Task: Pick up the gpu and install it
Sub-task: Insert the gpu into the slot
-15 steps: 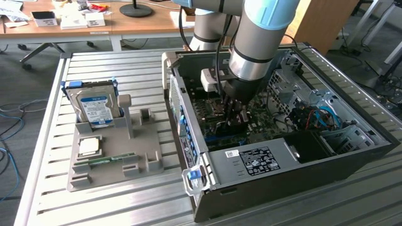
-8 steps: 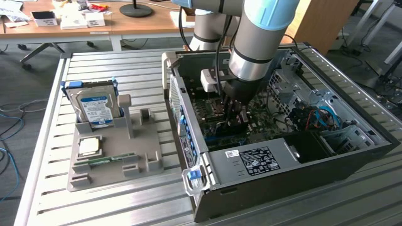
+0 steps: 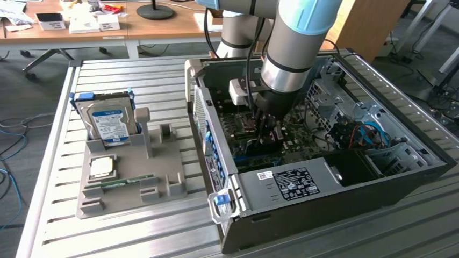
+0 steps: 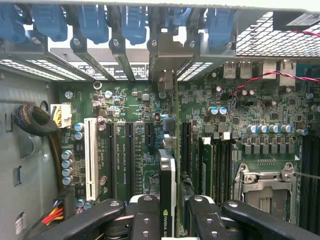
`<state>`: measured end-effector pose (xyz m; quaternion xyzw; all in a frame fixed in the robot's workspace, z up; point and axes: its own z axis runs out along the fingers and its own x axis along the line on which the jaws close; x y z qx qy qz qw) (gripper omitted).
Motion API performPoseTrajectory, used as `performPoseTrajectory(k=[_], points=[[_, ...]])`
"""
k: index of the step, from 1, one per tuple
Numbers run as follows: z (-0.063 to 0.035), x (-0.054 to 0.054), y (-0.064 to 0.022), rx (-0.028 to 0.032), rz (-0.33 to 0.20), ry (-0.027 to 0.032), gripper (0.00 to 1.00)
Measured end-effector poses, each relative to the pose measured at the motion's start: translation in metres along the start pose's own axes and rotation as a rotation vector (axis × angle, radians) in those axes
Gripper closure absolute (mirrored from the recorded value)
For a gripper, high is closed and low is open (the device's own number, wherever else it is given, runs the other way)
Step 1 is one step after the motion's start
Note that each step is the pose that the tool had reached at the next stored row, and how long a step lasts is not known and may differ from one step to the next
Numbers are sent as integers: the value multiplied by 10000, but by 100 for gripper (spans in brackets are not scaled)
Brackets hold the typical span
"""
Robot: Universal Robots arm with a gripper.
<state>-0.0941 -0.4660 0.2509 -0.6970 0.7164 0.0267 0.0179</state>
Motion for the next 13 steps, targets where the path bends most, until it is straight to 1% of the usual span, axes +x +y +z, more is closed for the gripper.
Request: performPoseTrajectory(k=[2,3,4,5,7,8,9,13], points=[[0,0,0,0,0,0,73],[1,-1,1,-5,1,-7,73],[10,-2,4,4,8,-27,73],[8,-2,3,8,7,-20,73],[1,0,0,1,-1,-3,61],[1,0,0,0,0,-1,61],[0,0,0,0,0,-1,54],[0,0,0,0,0,-1,54]])
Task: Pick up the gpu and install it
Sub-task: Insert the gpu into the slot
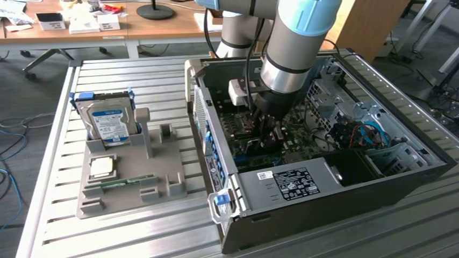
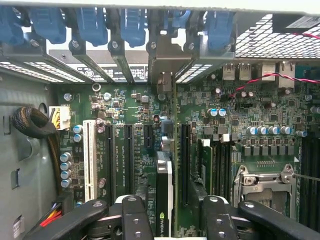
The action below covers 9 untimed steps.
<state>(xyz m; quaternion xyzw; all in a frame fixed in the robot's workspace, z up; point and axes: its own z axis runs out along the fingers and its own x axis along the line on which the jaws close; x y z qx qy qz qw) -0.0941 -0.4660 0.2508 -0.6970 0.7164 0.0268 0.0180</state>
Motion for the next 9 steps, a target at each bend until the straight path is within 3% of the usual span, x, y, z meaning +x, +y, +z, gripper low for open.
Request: performPoseTrajectory(k=[4,9], points=[[-34,-2,0,-1,0,2,54],[-189,-12,2,0,0,7,54]])
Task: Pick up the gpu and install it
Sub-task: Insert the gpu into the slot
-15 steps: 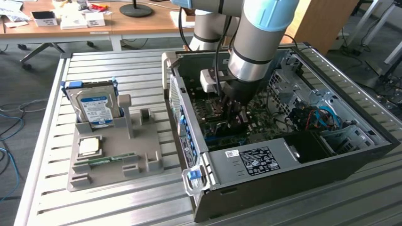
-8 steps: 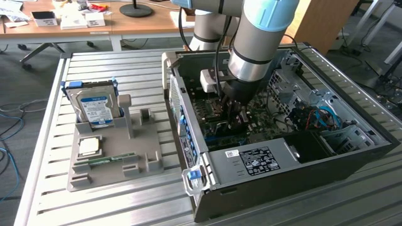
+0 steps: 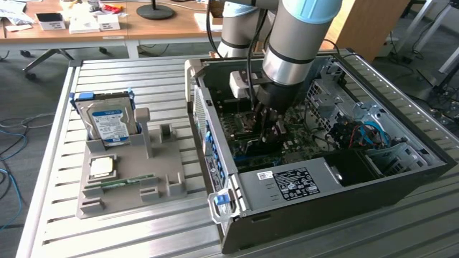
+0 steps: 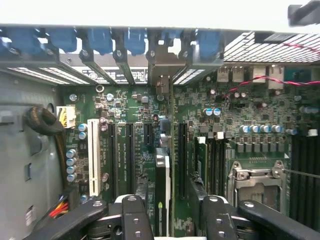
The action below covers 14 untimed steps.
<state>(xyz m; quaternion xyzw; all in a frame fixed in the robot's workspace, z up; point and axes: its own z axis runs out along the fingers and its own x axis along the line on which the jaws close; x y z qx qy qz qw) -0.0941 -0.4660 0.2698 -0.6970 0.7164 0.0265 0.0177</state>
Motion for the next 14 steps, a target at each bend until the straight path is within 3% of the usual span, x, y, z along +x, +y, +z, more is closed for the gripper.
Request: performPoseTrajectory(k=[9,14], points=[[-232,-14,3,0,0,5,54],[-246,-16,3,1,0,4,54]])
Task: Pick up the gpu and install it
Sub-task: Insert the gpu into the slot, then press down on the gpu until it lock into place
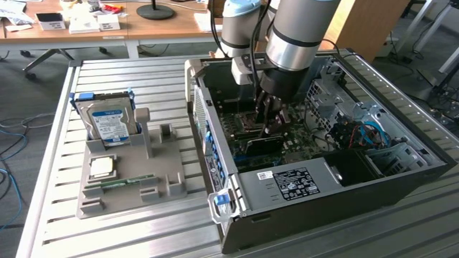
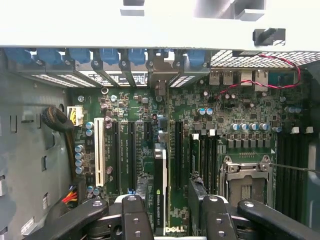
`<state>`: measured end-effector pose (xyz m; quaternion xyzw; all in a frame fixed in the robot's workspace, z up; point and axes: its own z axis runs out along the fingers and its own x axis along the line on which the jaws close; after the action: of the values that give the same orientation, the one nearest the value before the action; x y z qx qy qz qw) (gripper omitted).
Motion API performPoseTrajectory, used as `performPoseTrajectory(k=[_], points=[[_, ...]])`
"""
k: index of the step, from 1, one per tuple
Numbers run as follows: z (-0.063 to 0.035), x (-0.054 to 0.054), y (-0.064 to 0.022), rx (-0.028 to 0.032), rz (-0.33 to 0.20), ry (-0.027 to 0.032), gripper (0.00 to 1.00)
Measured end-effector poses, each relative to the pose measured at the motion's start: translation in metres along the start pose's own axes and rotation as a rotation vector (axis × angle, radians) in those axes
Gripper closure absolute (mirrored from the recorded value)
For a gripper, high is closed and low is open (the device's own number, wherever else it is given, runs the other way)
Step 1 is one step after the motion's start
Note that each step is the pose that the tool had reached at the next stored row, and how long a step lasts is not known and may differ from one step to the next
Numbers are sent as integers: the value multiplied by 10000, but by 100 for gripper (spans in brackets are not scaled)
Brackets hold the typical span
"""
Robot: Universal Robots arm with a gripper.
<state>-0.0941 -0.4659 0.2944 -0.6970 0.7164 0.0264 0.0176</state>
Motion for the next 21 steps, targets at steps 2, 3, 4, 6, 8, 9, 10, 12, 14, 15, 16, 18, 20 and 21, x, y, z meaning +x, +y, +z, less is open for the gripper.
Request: performPoseTrajectory(k=[2,3,4,6,8,9,10,12,14,15,16,18,20,21], points=[[-1,0,0,-1,1,2,54],[0,0,0,-1,0,1,54],[-1,0,0,-1,1,1,54],[-1,0,0,0,1,1,54],[-1,0,0,-1,1,1,54],[-1,0,0,0,0,1,54],[-1,0,0,-1,1,1,54],[-1,0,0,-1,0,1,54],[-1,0,0,-1,1,1,56],[-1,0,0,-1,0,1,62],[-1,0,0,0,1,1,68],[0,0,0,-1,1,1,74],[-1,0,0,-1,0,1,85],[-1,0,0,-1,1,1,89]])
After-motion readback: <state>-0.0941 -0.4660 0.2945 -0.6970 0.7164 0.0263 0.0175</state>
